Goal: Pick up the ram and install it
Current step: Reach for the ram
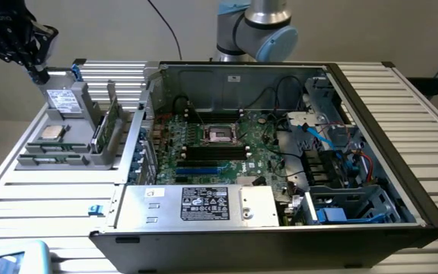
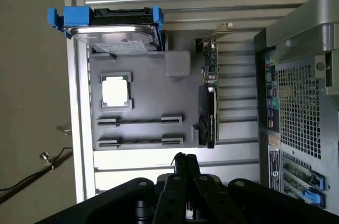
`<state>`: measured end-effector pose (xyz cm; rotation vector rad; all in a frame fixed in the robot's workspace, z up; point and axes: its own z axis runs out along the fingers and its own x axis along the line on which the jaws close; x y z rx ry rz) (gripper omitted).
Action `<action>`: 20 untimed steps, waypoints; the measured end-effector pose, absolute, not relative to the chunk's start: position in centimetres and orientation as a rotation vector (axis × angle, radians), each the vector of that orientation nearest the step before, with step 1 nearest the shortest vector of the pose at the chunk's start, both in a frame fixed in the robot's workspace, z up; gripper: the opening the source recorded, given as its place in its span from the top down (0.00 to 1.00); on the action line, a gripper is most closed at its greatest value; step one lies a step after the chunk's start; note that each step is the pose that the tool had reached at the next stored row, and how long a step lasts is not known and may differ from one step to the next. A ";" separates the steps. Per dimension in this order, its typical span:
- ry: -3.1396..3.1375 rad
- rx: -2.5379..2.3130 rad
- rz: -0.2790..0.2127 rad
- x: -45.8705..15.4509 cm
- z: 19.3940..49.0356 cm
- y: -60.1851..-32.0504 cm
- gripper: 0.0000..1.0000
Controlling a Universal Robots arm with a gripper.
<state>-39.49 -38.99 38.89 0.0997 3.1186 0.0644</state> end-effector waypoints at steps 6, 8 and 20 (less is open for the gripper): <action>3.118 0.100 0.064 -41.0 38.6 -39.0 0.89; 3.118 0.100 0.065 -41.2 38.4 -39.0 0.89; 3.118 0.100 0.064 -42.6 38.2 -38.4 0.89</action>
